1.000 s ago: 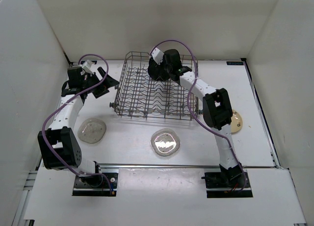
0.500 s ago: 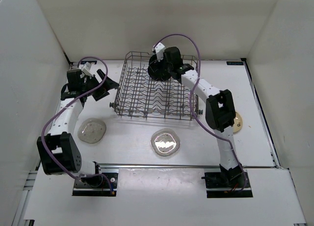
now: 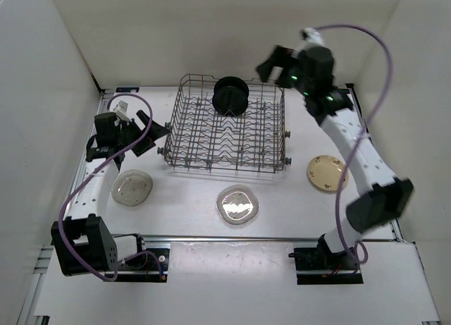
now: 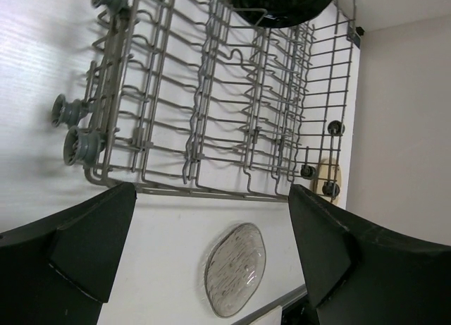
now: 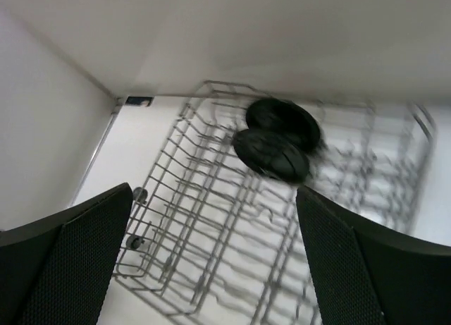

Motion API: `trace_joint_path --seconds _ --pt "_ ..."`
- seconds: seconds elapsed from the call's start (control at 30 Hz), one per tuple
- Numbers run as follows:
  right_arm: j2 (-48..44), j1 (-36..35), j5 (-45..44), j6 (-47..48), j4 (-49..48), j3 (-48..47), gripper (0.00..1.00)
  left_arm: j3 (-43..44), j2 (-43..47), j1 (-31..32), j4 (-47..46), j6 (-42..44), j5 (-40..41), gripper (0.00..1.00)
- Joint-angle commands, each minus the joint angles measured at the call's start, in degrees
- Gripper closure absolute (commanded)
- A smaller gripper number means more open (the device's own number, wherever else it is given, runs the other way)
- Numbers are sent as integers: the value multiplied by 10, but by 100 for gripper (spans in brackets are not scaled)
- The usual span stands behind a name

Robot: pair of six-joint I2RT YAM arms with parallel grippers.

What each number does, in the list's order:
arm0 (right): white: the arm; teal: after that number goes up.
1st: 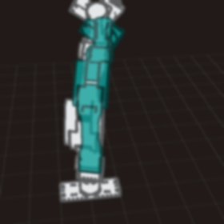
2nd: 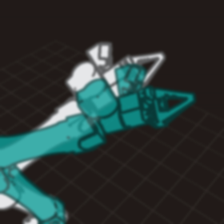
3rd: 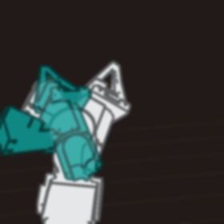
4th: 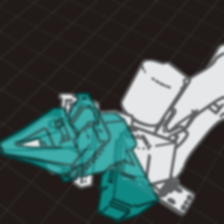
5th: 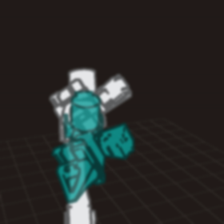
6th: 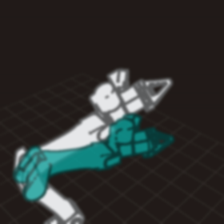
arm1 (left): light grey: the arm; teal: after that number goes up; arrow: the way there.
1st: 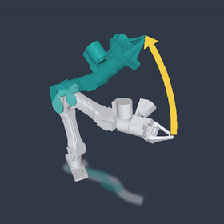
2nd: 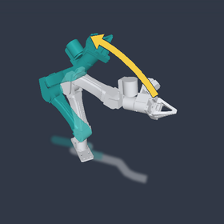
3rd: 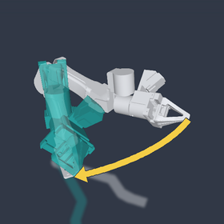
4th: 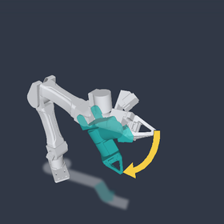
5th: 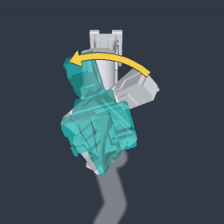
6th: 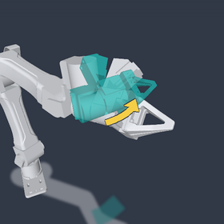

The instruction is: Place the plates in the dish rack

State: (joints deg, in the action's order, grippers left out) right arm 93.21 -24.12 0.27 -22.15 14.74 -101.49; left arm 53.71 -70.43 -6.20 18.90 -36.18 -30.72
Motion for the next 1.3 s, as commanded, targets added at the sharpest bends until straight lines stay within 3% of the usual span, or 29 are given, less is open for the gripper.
trace_joint_path --seconds 0.0,0.07,0.1,0.23,0.3,0.53,0.63,0.8,0.93,1.13,1.27 --pt "-117 93 21 -212 -20 189 0 -11 18 -1 -5 -14 29 0" --pt "-201 183 59 -288 -33 278 0 -11 18 -1 -5 -14 29 0" --pt "-226 217 88 -307 -38 358 0 -16 18 -1 -5 -14 29 0" --pt "-328 383 177 -355 -33 517 0 -16 7 -1 -5 -14 29 0" --pt "-383 416 177 -381 -16 573 0 -11 -1 -7 -5 -14 29 0" --pt "-457 444 130 -452 -9 748 0 8 -27 -7 -5 -14 23 0" --pt "-490 456 112 -489 25 785 0 8 -32 -7 -5 -14 23 0" --pt "-495 468 46 -461 120 793 0 8 -32 -7 -5 -14 23 0" --pt "-484 488 46 -447 120 804 0 8 -27 -7 -5 -14 23 0" --pt "-442 508 61 -453 39 834 0 8 -22 -7 -5 -14 23 0" --pt "-382 526 88 -445 -14 839 7 3 -16 -12 -5 -14 23 0"
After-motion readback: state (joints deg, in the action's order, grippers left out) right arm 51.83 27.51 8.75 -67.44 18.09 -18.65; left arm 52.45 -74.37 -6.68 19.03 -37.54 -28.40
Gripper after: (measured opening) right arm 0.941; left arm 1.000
